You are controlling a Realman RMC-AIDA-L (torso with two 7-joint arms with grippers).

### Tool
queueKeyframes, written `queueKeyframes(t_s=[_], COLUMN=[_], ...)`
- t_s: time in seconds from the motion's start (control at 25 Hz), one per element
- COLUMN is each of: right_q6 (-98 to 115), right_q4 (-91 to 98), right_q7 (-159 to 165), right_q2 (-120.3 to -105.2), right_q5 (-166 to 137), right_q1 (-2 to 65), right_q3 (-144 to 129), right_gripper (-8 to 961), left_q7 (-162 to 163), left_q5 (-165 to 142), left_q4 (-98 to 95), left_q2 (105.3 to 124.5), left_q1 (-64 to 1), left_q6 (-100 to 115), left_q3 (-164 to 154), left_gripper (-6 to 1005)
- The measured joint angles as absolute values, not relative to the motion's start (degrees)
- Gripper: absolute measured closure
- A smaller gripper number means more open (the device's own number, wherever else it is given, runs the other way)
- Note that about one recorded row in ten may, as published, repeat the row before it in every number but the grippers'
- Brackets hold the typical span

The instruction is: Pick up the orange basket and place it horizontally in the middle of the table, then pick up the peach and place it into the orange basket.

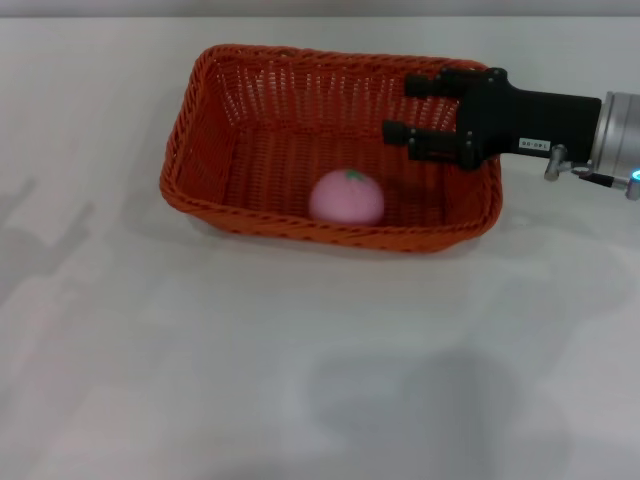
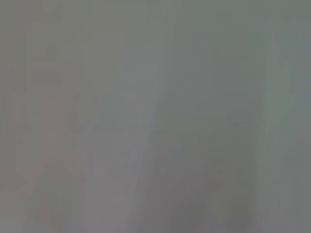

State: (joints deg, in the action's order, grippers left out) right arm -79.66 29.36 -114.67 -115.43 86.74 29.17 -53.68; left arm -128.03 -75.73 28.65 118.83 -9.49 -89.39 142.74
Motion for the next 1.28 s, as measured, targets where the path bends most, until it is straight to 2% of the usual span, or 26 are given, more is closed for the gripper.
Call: queueKeyframes(t_s=[0.12, 0.52, 0.8, 1.28], right_q6=[-79.7, -82.2, -83.0, -84.2], right_q4=[29.8, 35.6, 31.9, 13.5], right_q7=[-114.7, -114.0, -120.4, -143.5], right_q2=[-115.25, -114.84, -114.79, -114.78], right_q5=[88.7, 91.4, 91.5, 91.6], right_q1=[28.0, 17.1, 11.4, 9.9], right_q3=[-53.2, -38.5, -25.4, -10.6], right_gripper=[218, 77, 78, 83], left_q7=[-128.4, -133.5, -137.5, -138.4], left_q5=[-75.4, -69.3, -62.9, -56.3], left_q4=[28.7, 25.8, 24.2, 22.0], left_q2=[118.83, 118.82, 118.75, 118.78], left_q1=[-9.5, -9.7, -9.7, -9.2], left_q6=[-89.3, -86.6, -85.7, -83.4], left_q3=[142.7, 142.7, 142.8, 142.8], left_gripper=[139, 140, 140, 139])
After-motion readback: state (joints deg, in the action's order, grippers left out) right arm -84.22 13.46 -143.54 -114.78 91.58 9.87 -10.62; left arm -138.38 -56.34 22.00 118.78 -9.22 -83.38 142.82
